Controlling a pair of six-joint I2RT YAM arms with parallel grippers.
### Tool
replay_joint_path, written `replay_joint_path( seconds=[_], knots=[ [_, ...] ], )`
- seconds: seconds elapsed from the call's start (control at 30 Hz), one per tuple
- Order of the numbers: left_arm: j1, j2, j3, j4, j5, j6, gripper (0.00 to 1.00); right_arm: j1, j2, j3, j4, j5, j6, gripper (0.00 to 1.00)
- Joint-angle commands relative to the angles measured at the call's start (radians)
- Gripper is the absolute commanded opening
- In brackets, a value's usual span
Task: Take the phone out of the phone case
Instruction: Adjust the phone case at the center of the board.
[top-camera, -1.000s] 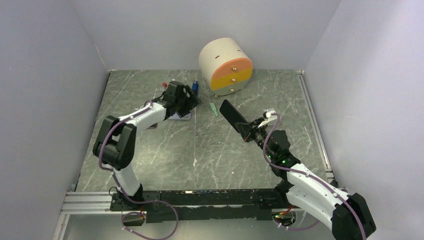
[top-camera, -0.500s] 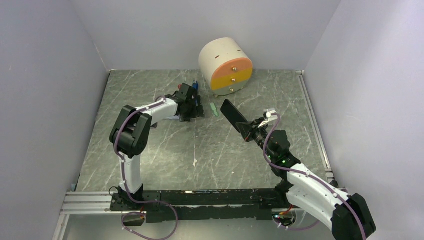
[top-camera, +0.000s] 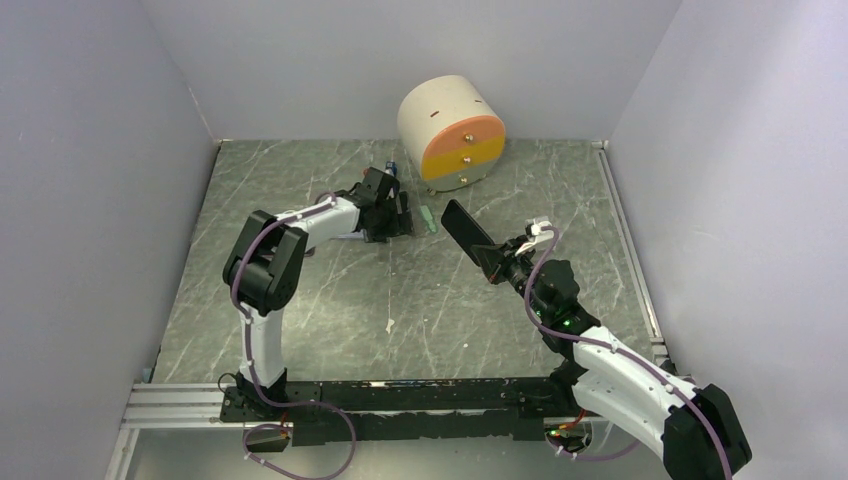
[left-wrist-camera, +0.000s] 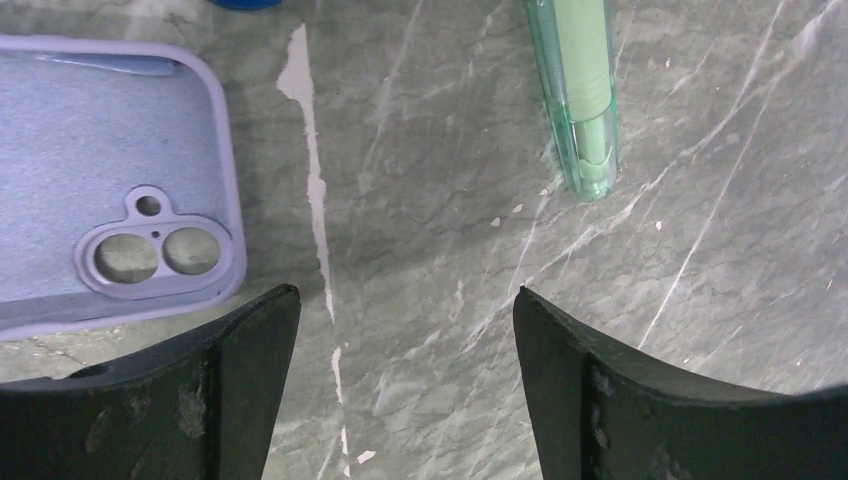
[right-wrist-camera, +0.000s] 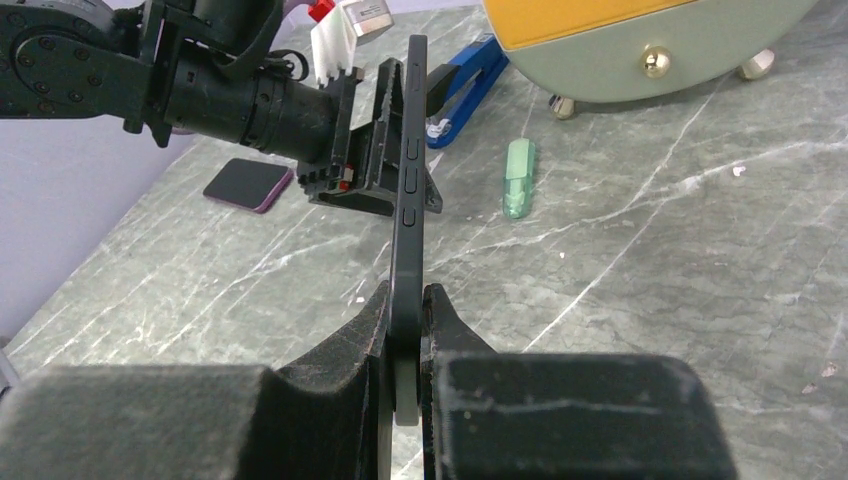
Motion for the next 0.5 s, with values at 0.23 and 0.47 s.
replay_joint_path(
  seconds=[0.23, 0.47],
  knots=[
    [-0.010, 0.036, 0.051, -0.060, -0.047, -0.014, 0.82, -0.004, -0.025, 0.015, 0.084, 0.016, -0.018, 0.00],
    [0.012, -0.034, -0.050, -0.082, -0.110, -0.030, 0.83, -0.005, -0.036, 0.014, 0.079, 0.020, -0.023, 0.00]
  ],
)
